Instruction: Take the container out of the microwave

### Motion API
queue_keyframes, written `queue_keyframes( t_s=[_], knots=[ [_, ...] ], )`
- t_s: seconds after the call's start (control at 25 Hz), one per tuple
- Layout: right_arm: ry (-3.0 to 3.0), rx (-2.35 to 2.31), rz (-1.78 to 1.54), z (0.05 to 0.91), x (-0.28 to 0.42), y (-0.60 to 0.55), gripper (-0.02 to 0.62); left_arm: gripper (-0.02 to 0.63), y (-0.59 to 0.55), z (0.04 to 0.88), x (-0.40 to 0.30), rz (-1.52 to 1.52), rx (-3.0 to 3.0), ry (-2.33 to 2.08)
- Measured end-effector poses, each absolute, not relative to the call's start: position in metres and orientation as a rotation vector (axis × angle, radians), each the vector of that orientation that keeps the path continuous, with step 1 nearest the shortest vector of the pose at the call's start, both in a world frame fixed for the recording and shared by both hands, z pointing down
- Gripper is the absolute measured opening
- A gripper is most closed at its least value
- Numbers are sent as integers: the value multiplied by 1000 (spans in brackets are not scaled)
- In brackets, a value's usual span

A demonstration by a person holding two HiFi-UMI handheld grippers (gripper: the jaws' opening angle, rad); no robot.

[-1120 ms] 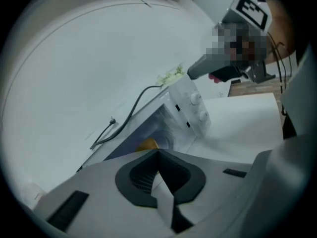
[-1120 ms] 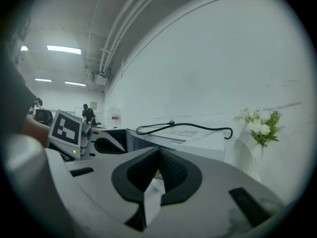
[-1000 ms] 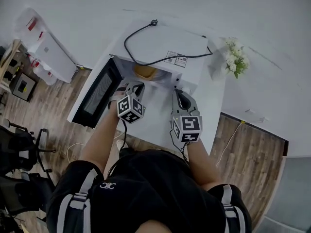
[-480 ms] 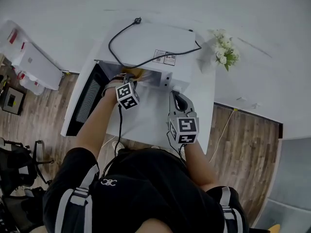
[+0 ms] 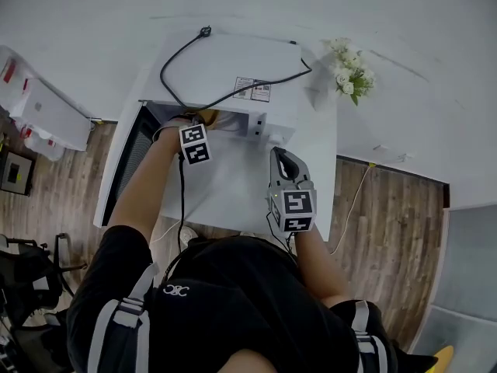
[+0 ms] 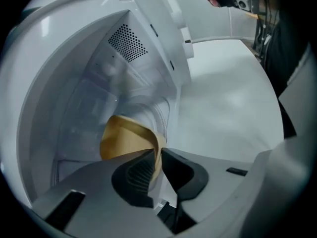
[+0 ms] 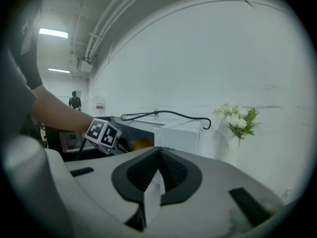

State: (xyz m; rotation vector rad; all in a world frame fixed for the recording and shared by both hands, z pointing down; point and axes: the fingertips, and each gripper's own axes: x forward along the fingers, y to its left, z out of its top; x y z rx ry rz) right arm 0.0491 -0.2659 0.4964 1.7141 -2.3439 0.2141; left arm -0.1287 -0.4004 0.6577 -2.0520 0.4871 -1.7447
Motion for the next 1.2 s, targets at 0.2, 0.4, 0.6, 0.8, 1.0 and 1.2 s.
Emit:
queue_keyframes(
  t_s=[0.2,0.4,0.6,0.8,1.0,1.2],
  knots=[
    [-2362,1697,225,498,45,-265,6,34,-388,657,-125,-1768,-2061,418],
    [-2413,1662,283,501,39,-265,5,32,-364,650,-123,-1796,-2087,353],
    [-2461,1615,268,497,28,-265,6,32,-333,639,-123,-1832,-2131,283],
    [-2511,1563,252,491,16,-265,6,32,-307,620,-119,-1814,-2157,288],
    [-2555,1582,230,483,9,-266,5,31,-279,605,-114,-1775,-2192,314],
    [-2580,1571,233,483,2,-266,5,29,-251,594,-121,-1787,-2163,388]
  ],
)
